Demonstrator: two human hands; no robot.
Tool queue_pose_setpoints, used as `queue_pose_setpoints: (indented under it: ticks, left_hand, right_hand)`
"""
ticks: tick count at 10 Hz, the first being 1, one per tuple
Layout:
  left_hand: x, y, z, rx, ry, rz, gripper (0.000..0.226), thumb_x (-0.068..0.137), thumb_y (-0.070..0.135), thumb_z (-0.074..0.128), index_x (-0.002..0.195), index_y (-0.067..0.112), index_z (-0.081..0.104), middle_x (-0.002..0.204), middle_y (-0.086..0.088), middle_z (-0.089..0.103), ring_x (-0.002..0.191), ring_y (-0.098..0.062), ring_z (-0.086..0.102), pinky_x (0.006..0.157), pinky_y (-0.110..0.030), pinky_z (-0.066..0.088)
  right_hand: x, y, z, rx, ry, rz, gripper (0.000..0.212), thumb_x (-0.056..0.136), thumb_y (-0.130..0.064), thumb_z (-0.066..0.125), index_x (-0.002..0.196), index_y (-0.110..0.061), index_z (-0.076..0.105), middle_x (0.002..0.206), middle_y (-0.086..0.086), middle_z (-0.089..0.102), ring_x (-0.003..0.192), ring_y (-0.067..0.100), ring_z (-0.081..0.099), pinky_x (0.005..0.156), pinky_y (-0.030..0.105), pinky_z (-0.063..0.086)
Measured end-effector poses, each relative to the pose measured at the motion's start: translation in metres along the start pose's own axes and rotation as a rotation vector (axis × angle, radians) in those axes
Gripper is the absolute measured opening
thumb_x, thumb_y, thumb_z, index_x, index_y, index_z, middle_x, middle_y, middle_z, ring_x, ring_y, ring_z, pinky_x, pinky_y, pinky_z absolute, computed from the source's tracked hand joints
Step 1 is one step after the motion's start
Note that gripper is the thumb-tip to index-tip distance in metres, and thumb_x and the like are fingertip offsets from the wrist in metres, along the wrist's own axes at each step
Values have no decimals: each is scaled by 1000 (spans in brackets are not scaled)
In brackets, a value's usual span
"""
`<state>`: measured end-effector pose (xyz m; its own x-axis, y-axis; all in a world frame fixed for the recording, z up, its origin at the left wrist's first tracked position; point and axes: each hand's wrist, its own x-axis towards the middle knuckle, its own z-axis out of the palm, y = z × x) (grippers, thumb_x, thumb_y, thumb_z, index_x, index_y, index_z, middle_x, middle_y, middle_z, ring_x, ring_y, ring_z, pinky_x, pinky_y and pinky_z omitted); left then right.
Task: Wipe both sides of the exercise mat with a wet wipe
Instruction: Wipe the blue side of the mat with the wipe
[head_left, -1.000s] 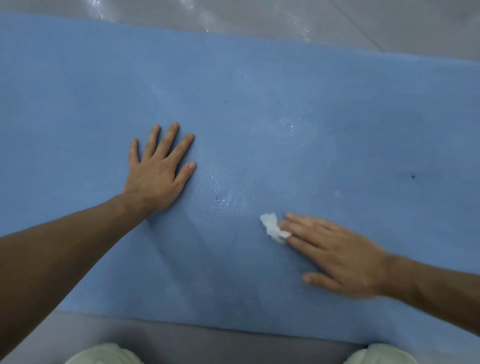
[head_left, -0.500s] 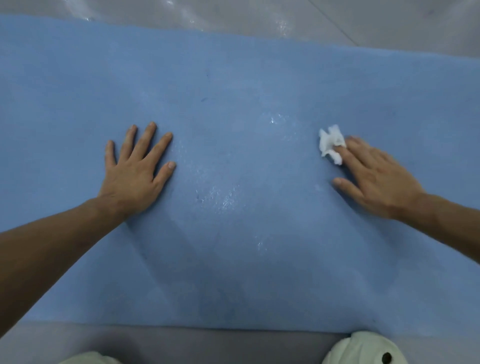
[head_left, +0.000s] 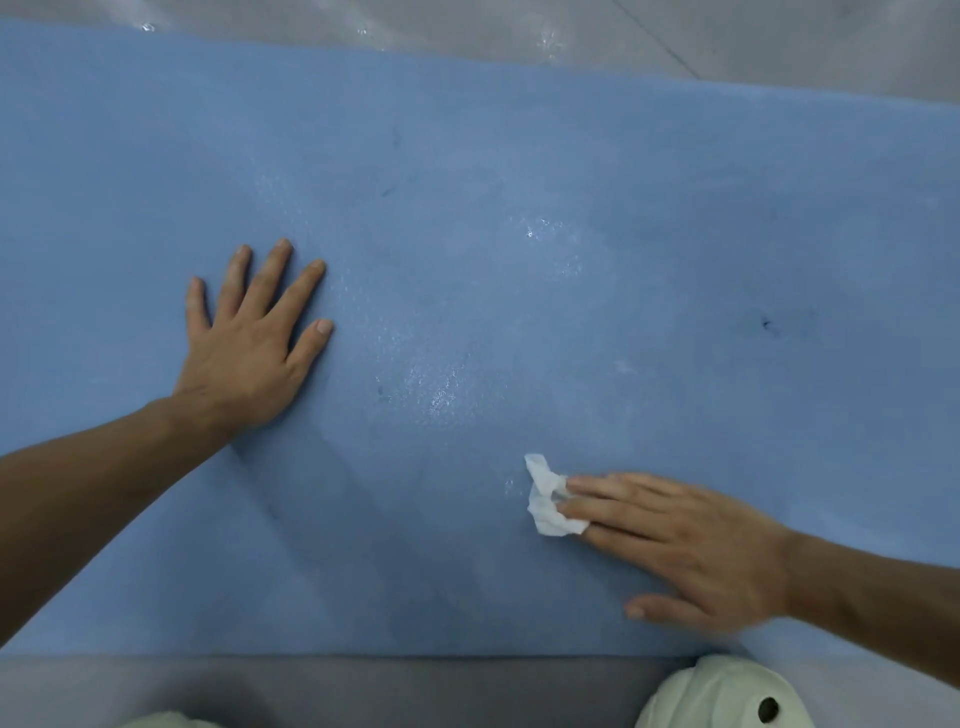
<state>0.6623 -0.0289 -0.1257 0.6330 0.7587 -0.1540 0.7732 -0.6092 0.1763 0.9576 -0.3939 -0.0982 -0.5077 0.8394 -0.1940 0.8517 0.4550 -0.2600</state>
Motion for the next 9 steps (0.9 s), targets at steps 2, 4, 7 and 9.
queue_pose_setpoints:
  ticks: [2, 4, 7, 9]
  left_hand:
    - [0, -1, 1, 5, -3, 3, 68, 100, 68, 15, 163, 42, 13, 173, 11, 2, 159, -21, -3, 124, -60, -1]
    - [0, 0, 1, 18, 4, -6, 67, 101, 67, 14, 163, 43, 13, 173, 11, 3, 159, -21, -2, 124, -60, 0]
    - [-3, 2, 5, 49, 52, 2, 65, 102, 62, 18, 163, 40, 15, 173, 9, 7, 160, -24, 3, 124, -61, 4]
    - [-1, 2, 4, 66, 49, 8, 65, 103, 61, 20, 164, 40, 16, 173, 8, 7, 160, -24, 3, 124, -62, 5]
  right_hand:
    - [24, 86, -15, -196, 130, 391, 66, 108, -54, 30, 159, -12, 38, 163, 12, 41, 157, 27, 26, 126, 49, 22]
    - [74, 164, -44, -92, 202, 843, 82, 101, -66, 22, 162, -11, 27, 167, 11, 30, 157, 28, 22, 126, 46, 18]
    - [118, 114, -43, 45, 130, 350, 85, 103, -70, 18, 166, -13, 11, 174, 9, 9, 161, 26, 1, 129, 47, 15]
    - [122, 65, -30, -54, 4, -50, 71, 109, -56, 27, 164, -12, 25, 175, 1, 9, 161, 21, 0, 130, 43, 14]
